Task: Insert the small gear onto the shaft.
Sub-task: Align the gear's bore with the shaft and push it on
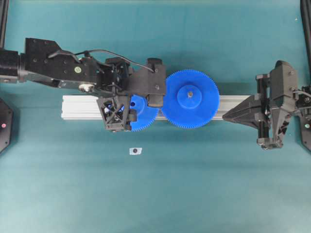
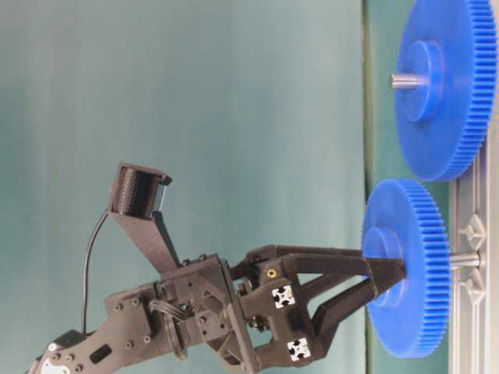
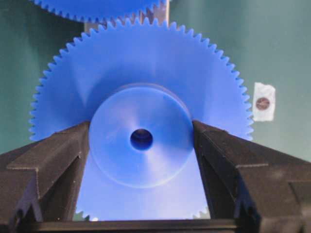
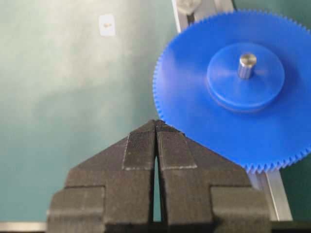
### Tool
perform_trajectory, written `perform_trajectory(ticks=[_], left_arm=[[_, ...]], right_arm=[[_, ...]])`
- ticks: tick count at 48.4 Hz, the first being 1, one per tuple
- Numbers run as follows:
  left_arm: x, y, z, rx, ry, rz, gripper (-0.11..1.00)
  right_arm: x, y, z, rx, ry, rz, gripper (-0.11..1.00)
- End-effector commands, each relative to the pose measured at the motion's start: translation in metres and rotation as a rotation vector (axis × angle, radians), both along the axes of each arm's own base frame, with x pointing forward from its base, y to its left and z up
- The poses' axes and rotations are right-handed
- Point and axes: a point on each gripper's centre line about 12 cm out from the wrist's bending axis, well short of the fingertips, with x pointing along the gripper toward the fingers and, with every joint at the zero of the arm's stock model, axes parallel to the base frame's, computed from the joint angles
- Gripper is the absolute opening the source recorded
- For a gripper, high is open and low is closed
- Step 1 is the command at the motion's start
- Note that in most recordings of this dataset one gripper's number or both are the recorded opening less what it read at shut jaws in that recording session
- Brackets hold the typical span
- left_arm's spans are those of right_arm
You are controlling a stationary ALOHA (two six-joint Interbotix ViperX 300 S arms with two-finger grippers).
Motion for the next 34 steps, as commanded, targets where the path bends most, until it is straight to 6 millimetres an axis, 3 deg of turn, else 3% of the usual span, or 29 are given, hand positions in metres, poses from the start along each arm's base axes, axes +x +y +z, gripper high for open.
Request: perform_trajectory(ticks=[1, 34], left_arm=[[-0.0012, 0.0070, -0.0028, 0.006, 0.009, 0.008, 0.71], [-0.0011, 0.0131, -0.0041, 0.015, -0.001, 0.001, 0.71]], right_arm=[[0.0017, 0.0003, 0.0063, 0.012, -0.025, -0.005, 0.01], [-0.0055, 0.0007, 0.0098, 0.013, -0.051, -0.005, 0.01]])
